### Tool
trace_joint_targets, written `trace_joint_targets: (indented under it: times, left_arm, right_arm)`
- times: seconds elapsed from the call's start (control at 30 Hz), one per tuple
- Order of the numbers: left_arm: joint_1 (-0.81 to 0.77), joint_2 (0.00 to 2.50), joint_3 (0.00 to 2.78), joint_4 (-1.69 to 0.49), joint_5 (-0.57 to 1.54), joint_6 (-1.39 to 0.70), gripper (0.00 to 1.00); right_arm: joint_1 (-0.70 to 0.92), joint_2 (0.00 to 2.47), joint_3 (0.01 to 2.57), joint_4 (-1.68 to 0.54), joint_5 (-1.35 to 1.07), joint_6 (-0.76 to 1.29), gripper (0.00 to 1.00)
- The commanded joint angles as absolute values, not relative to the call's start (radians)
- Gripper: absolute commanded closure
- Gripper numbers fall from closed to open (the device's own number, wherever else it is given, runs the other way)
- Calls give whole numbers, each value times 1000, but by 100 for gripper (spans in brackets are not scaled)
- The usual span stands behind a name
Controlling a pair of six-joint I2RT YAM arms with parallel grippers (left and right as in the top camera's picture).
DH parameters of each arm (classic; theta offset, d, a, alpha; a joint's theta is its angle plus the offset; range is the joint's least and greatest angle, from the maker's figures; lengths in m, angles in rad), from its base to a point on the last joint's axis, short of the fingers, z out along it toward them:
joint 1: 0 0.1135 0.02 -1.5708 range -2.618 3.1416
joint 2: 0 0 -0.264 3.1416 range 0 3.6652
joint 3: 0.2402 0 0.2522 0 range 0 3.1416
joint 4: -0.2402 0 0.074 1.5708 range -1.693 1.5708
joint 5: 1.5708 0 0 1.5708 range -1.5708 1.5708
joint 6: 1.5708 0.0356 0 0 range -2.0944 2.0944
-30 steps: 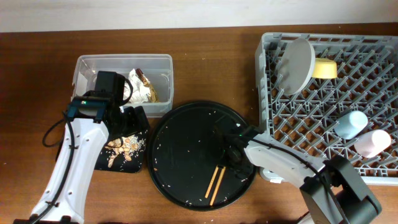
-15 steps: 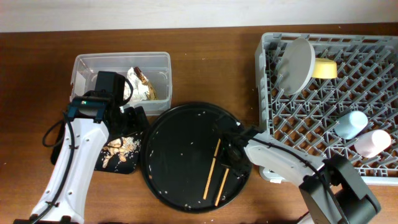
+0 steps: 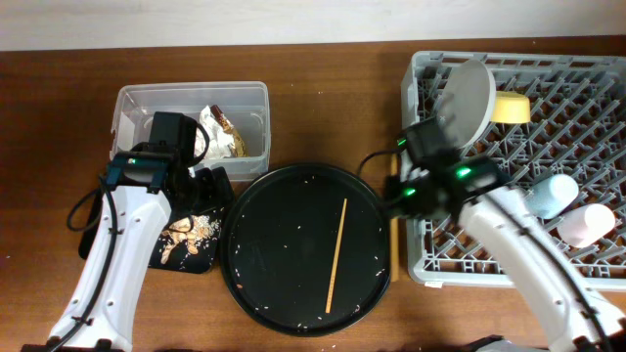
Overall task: Sort waste into correct bins and load items into the dishwasher rack
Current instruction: 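Grasp one chopstick with the right gripper and place it in the rack, then grasp the second chopstick with the right gripper and place it in the rack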
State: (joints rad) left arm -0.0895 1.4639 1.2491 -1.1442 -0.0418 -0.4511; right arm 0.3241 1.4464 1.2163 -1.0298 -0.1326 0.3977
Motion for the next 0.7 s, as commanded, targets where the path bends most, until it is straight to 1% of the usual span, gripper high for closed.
trace_joint_targets:
  times: [0.0, 0.13, 0.27, 0.37, 0.47, 0.57, 0.67]
  left_arm:
    - [-91, 1449, 1254, -1142, -46, -459, 1]
    - [-91, 1449, 1254, -1142, -46, -459, 1]
    - [-91, 1449, 1254, -1142, -46, -459, 1]
    - [-91, 1449, 1254, -1142, -45, -459, 1]
    - [-91, 1449, 1254, -1142, -46, -459, 1]
    - [-91, 1449, 1254, -1142, -46, -459, 0]
    - [-91, 1449, 1254, -1142, -46, -459, 1]
  right_arm:
    - [156, 1431, 1265, -1053, -119, 134, 96]
    - [36, 1482, 1261, -1068, -120, 61, 96]
    - [27, 1567, 1261, -1044, -121, 56, 94]
    - [27, 1616, 1261, -1013, -123, 56, 85]
    - [27, 1608, 1295, -1008, -124, 56, 53]
    - [27, 1585, 1390, -1067, -125, 57, 52]
    - [47, 1560, 1500, -1132, -220, 57, 53]
